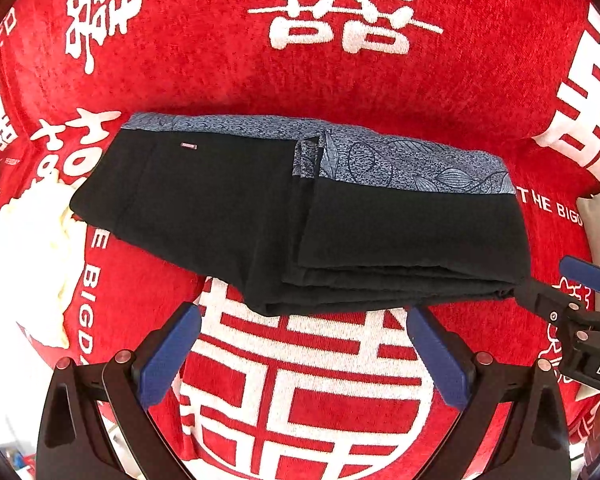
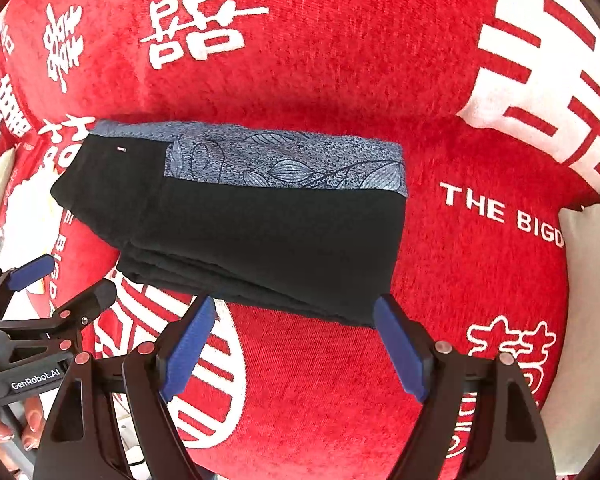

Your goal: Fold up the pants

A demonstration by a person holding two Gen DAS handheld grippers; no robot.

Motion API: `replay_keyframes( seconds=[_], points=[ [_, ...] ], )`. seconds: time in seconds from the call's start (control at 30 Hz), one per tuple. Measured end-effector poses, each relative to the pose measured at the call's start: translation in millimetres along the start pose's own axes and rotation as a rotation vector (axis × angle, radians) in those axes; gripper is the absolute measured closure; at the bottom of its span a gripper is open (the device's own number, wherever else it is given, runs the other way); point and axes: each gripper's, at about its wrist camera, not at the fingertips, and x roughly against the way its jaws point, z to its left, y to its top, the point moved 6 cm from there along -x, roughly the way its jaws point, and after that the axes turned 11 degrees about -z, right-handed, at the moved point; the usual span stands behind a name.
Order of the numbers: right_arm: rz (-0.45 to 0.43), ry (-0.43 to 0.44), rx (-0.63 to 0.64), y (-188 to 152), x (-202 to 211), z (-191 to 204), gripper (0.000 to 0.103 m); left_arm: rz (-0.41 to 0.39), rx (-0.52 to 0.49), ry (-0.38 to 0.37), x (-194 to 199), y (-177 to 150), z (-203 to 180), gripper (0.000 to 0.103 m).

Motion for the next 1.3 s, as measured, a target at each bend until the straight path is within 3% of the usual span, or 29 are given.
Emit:
replay_keyframes(
  seconds=[0.33, 0.63, 0.9, 1.3],
  points=[
    [0.004, 0.002, 0.034, -4, -3, 7, 0.019, -0.003, 0.022, 0.015, 6, -7, 10, 0.000],
    [-0.001, -0.043, 0.026, -1, -10, 31, 0.019, 0.020, 0.000, -0.016, -12, -7, 36, 0.000],
    [-0.009, -0.073, -0.023, 1, -21, 73, 0.019, 0.032, -0.018, -0.018, -24, 3, 89, 0.000],
    [0.039, -0.084, -0.016, 4, -46, 133, 0.019, 0.037, 0.056, -0.033, -42, 11, 154, 0.000]
  ],
)
